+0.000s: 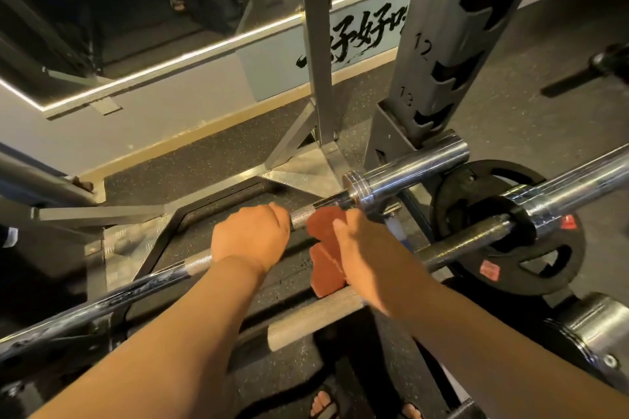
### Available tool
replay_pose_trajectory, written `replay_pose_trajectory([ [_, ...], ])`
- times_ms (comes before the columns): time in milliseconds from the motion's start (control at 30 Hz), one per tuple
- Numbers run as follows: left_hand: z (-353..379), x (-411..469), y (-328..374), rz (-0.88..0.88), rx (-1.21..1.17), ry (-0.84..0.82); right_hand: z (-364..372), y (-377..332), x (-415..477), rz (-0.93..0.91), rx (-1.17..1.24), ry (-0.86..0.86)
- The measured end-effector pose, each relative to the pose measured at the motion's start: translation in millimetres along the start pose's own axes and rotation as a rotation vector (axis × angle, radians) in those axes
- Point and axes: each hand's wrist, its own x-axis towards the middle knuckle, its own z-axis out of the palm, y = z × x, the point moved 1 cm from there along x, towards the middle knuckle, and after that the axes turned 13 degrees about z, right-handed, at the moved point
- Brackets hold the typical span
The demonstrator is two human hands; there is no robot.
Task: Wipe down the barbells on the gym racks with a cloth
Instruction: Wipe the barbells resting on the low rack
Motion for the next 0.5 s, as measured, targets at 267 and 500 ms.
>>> replay_pose_trajectory([
  [267, 3, 2, 1, -0.005, 0.055, 0.017, -69, 38, -17, 0.214, 0.554, 0.379],
  [500, 4, 0, 2, -0.005, 0.066, 0.057, -20, 40, 37, -0.029, -0.262, 0.073],
])
